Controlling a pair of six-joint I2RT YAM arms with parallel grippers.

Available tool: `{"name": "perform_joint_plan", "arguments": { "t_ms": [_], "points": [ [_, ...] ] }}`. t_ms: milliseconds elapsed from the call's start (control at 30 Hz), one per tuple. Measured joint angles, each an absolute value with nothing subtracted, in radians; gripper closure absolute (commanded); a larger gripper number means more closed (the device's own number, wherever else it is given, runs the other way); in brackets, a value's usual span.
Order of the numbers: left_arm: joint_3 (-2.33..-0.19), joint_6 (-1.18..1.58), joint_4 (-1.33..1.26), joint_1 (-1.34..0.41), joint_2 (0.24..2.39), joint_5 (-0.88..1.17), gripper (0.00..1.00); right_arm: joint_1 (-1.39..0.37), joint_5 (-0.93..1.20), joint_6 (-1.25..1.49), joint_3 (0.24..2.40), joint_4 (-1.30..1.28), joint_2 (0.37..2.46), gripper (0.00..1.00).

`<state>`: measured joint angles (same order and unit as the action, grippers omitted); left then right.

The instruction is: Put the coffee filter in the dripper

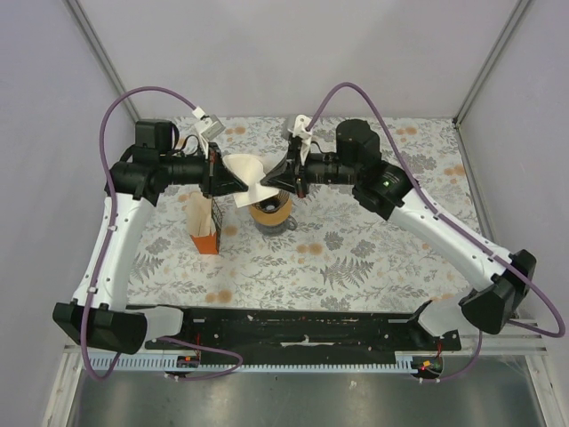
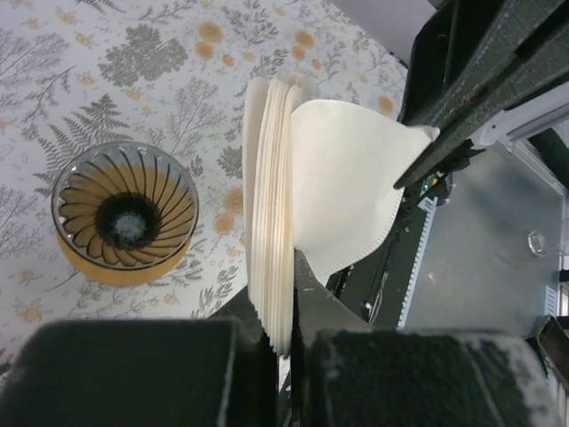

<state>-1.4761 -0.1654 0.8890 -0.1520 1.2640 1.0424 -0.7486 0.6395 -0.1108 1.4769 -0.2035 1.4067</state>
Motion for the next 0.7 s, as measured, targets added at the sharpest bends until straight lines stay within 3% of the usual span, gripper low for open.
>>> {"name": "perform_joint_plan", "arguments": {
  "t_ms": [700],
  "points": [
    [-1.427, -0.281, 1.016, -0.127, 1.123, 0.212, 0.98, -0.854, 0.791, 0.086, 1.892, 0.002, 1.975, 1.00]
  ]
}}
